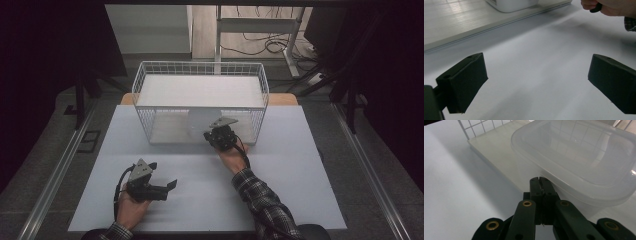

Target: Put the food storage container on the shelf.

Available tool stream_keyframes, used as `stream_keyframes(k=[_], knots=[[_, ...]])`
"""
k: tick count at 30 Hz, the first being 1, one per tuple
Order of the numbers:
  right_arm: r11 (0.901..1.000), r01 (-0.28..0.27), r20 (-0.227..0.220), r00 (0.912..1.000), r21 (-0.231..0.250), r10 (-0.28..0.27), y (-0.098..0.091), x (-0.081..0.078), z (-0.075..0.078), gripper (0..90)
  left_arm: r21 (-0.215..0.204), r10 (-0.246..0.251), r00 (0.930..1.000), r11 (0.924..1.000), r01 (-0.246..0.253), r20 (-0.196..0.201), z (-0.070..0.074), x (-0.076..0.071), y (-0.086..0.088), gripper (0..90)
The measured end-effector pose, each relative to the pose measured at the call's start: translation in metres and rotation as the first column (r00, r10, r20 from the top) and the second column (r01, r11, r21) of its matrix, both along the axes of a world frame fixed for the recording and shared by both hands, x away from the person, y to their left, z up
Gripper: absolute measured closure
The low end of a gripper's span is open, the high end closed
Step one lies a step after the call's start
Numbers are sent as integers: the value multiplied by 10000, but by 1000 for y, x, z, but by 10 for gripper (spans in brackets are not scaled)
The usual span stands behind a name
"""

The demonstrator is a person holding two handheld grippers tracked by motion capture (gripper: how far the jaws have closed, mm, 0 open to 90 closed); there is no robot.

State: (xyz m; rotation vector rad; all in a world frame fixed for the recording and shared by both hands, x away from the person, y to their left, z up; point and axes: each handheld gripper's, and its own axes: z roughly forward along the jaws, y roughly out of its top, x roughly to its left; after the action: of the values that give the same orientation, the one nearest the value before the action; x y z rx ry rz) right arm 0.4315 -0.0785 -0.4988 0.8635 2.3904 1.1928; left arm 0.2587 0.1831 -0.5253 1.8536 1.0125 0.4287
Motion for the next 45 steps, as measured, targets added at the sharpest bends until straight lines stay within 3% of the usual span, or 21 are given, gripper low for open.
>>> stream_keyframes(k=[14, 24, 34, 45], knots=[[9998, 142, -96, 9999, 151, -141, -1, 6, -3, 888, -72, 28, 10000, 10000, -28, -46, 0, 1, 1, 16], [9996, -72, -181, 9998, 259, 77, 2, -3, 3, 642, -235, 90, 10000, 9997, -89, 27, 0, 1, 3, 17], [9990, -231, -256, 9994, 375, 241, -3, -13, 9, 453, -204, 68, 10000, 9998, -68, 38, -1, 1, 2, 17], [9971, -612, -401, 9972, 446, 630, -11, -24, 18, 369, -127, -47, 9999, 9999, 49, 158, -1, 2, 0, 22]])
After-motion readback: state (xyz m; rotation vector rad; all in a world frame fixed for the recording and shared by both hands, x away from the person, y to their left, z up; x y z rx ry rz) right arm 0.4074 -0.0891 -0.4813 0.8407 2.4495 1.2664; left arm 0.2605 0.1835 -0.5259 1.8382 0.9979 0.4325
